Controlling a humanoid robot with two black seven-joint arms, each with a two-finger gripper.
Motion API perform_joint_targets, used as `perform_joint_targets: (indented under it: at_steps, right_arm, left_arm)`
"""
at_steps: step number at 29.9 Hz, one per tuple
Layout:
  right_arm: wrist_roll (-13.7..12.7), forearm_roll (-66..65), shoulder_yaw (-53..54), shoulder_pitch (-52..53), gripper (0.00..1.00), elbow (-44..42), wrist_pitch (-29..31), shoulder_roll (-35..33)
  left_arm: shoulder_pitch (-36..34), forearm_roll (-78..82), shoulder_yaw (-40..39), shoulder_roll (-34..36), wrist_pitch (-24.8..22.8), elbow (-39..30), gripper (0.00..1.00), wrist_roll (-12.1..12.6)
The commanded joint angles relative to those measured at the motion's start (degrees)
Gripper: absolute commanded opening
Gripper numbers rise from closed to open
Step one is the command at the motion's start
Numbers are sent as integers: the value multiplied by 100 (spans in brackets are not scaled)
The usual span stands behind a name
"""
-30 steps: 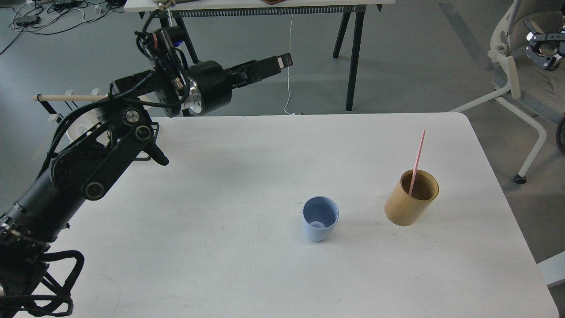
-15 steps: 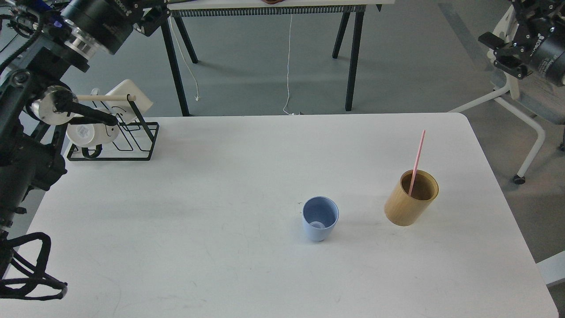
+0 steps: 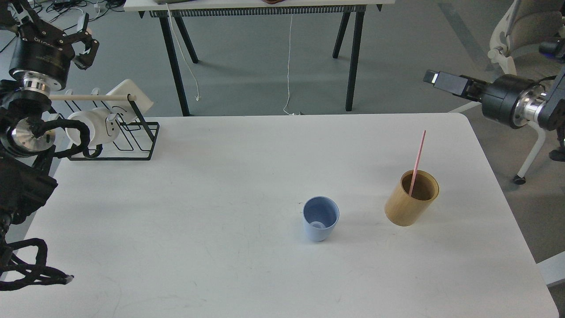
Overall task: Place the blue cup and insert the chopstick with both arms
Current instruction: 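Reach the right gripper to the straw and pull it from the tan cup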
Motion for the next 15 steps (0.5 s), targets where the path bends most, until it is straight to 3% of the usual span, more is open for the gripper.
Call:
perform_joint_targets:
  at_steps: [1,3,11,15]
  right_arm:
    - [1,-110,-764,-48,86,-28,-293,35]
    - [1,-198,-1099,-39,77,-19,-451,105]
    - [-43,-752,-1574,-48,58,-107,-487,466]
    - [-78,-770,-1628,-48,41,-98,-487,466]
  left_arm:
    - [6,-173,0,1,0,70,100,116]
    - [24,-164,0,-8,0,70,100,116]
    - [15,-164,9,-34,0,70,100,116]
    - [6,-164,9,-34,0,70,100,116]
